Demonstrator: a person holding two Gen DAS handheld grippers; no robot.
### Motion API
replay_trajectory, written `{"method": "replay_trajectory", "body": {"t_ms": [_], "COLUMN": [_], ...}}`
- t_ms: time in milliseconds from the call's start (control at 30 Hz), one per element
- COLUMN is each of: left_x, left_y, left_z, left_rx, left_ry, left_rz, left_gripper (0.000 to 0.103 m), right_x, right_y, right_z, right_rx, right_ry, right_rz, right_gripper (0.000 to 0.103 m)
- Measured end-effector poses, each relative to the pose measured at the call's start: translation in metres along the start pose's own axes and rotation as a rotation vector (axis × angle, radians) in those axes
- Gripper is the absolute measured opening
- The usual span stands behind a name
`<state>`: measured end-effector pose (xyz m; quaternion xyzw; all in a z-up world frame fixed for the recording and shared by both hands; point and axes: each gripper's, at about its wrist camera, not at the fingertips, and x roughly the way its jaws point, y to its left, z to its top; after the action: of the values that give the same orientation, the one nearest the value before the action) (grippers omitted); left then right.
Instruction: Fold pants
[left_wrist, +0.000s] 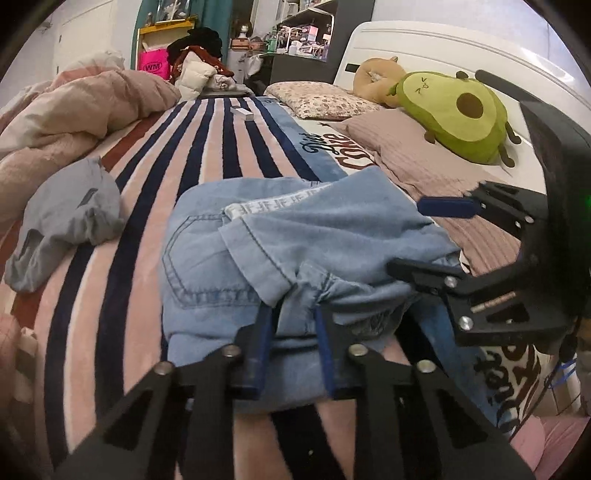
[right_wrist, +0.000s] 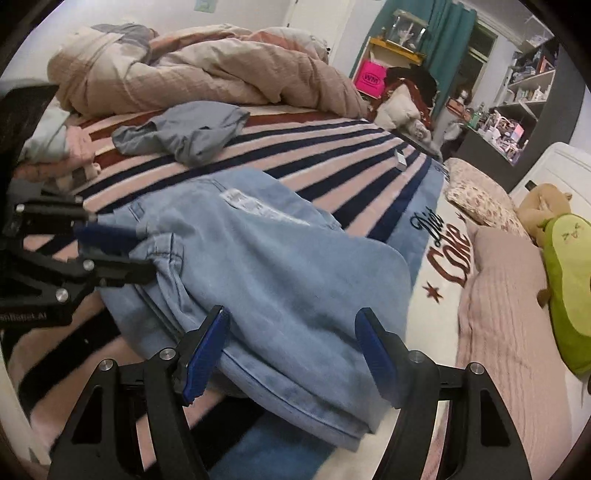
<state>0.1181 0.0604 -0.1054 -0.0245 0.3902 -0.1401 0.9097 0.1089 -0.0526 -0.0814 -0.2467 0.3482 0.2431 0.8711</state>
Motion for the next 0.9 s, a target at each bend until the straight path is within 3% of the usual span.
{"method": "replay_trajectory", "body": {"t_ms": [133, 167, 200, 233, 467, 700, 733, 767, 800, 867, 900], "left_x": [-0.007, -0.009, -0.013, -0.018, -0.021, 0.016, 0.018, 0.02, 0.021, 0.022, 0.022], "left_y": [0.006, 0.008, 0.011, 0.012, 0.011, 0.019, 0.02, 0.017, 0.014, 0.014, 0.017], "left_z": [-0.008, -0.008, -0.008, -0.008, 0.006, 0.025, 0.025, 0.026, 0.026, 0.028, 0.031], "left_rx": [-0.024, -0.034, -0.045, -0.053, -0.134, -0.257, -0.26, -0.247, -0.222, -0.194, -0.185], "left_ry": [0.009, 0.012, 0.006, -0.008, -0.019, 0.046, 0.055, 0.063, 0.069, 0.077, 0.07], "left_rz": [-0.053, -0.083, -0.122, -0.159, -0.318, -0.242, -0.234, -0.197, -0.16, -0.106, -0.082], "left_gripper": [0.02, 0.036, 0.058, 0.066, 0.075, 0.075, 0.073, 0.06, 0.037, 0.005, 0.002], "right_x": [0.016, 0.02, 0.024, 0.028, 0.007, -0.013, -0.013, -0.013, -0.013, -0.012, -0.011], "right_y": [0.008, 0.008, 0.009, 0.008, -0.027, -0.065, -0.069, -0.072, -0.074, -0.077, -0.078], "right_z": [0.007, 0.007, 0.007, 0.008, 0.008, 0.004, 0.002, 0.0, -0.002, -0.006, -0.006], "right_rx": [-0.025, -0.028, -0.031, -0.031, 0.165, 0.32, 0.328, 0.334, 0.344, 0.374, 0.388], "right_ry": [0.026, 0.035, 0.047, 0.058, -0.056, -0.094, -0.09, -0.088, -0.085, -0.079, -0.077], "right_rz": [0.018, 0.019, 0.016, 0.005, -0.037, -0.08, -0.078, -0.069, -0.051, 0.0, 0.022], "right_gripper": [0.062, 0.043, 0.015, 0.007, 0.003, 0.003, 0.003, 0.003, 0.003, 0.003, 0.003]}}
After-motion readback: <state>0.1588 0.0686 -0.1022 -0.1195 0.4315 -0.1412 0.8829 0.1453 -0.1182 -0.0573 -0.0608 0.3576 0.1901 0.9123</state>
